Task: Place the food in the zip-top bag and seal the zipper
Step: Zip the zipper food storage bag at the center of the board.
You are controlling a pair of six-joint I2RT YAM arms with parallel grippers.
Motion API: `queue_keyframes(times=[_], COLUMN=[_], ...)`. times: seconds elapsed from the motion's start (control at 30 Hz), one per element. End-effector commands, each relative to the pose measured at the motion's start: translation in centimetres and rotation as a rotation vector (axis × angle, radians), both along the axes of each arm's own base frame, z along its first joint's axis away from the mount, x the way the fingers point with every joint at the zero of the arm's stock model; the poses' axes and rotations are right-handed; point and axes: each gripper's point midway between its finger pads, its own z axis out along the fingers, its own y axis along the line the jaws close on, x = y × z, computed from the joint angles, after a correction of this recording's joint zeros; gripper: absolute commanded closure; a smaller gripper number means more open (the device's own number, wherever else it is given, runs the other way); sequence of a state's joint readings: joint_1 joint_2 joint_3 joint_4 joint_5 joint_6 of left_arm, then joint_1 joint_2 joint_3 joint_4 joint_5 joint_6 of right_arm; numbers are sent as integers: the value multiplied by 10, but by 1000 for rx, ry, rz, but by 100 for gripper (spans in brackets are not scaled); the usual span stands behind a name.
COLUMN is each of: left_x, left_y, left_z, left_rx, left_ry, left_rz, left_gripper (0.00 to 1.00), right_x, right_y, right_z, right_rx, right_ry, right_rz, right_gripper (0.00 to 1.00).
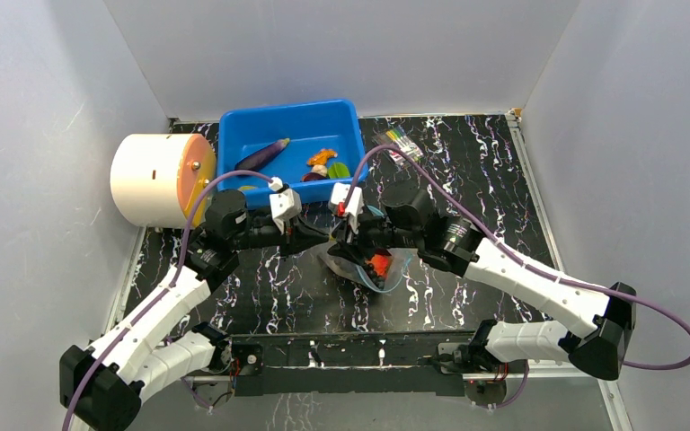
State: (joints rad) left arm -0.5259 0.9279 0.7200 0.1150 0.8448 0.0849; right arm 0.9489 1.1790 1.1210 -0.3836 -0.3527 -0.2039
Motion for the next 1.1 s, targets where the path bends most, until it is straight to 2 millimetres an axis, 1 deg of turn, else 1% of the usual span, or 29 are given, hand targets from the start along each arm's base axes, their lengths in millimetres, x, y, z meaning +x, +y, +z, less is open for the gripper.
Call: queue_keyframes(times=[0.0,0.1,0.2,0.23,0.3,0.33,0.37,0.43,0.47,0.6,0.7,0.8,0.9,0.93,1.07], left_x=[-8,-10,-14,-15,-17,-17,-18,-18,-18,-18,-18,-19,-19,-20,-21], left_y=[-2,-1,-1,0,0,1,1,2,2,1,1,1,1,1,2], left_z=[30,30,31,32,31,30,30,29,29,28,29,28,27,26,26], left_rx=[-48,-47,-50,-49,-45,-42,-41,-38,-37,-36,-39,-38,-33,-32,-34], left_ry=[-57,-58,-58,-59,-58,-58,-58,-59,-58,-57,-60,-59,-54,-55,-57], left_rz=[-37,-40,-57,-60,-63,-64,-65,-64,-65,-66,-71,-77,-76,-77,-77], left_gripper=[100,100,100,100,100,100,100,100,100,100,100,100,100,100,100], right_x=[6,8,11,13,14,16,16,14,14,8,10,12,13,13,9], right_y=[6,7,6,5,4,3,2,1,0,1,1,2,4,4,7], right_z=[6,6,4,3,2,2,1,1,1,-4,-12,-11,-7,-6,-5], right_rx=[11,8,-3,-10,-17,-21,-26,-33,-35,-54,-82,-85,-67,-61,-43], right_ry=[-80,-98,-122,-129,-144,-149,-154,-163,-167,-161,-154,-163,-176,-180,-176], right_rz=[5,0,-8,-14,-20,-26,-26,-16,-12,23,24,19,18,18,41], right_gripper=[67,79,86,91,94,93,91,82,79,74,69,69,75,76,76])
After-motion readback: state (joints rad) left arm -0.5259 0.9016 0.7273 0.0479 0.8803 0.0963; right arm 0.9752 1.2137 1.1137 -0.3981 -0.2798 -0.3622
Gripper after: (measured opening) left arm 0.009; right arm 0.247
